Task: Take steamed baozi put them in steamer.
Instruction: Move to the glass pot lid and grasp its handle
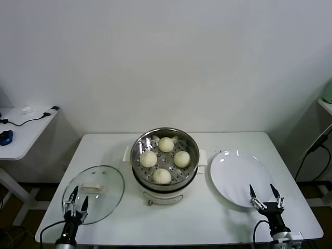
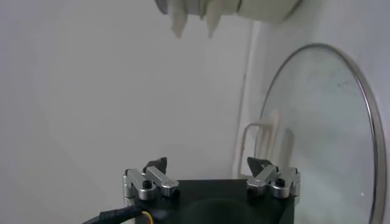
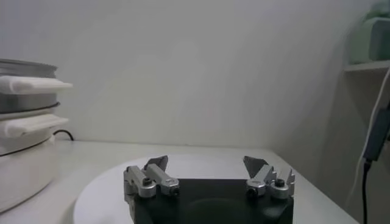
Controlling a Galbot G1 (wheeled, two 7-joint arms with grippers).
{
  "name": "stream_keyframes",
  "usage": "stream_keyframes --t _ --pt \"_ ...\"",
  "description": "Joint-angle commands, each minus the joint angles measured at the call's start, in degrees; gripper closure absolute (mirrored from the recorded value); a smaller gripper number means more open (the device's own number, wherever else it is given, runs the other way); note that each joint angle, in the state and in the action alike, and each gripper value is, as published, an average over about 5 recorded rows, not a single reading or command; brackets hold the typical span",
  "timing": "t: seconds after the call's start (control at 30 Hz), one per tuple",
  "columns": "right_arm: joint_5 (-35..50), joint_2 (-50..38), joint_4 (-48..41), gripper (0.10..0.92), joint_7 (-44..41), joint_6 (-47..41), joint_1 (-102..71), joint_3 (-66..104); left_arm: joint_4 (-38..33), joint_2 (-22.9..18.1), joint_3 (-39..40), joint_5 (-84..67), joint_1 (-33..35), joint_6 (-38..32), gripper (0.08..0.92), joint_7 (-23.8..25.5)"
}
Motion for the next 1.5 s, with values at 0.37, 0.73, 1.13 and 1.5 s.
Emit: stream_keyframes --t 0.37,0.73,1.13,1.5 --pt "-0.92 1.41 -0.42 0.203 0.72 0.24 -0.23 0.07 5.75 2.13 0.79 5.0 -9.39 2.03 0.177 3.09" --pt "-1.27 1.41 -1.0 0.203 0.62 -0.22 1.19 -0.14 7.4 2.23 1.72 5.2 -11.15 3.63 0.177 4.65" --pt "-2.62 1.74 -1.45 0.203 0.37 -0.52 1.99 -0.92 7.39 0.49 2.53 5.26 -10.64 7.42 0.346 5.4" --pt "-3.14 1.73 -0.71 0.203 0.21 -1.25 2.38 -0.91 6.14 -0.98 2.38 5.16 -10.47 9.5 0.666 5.91"
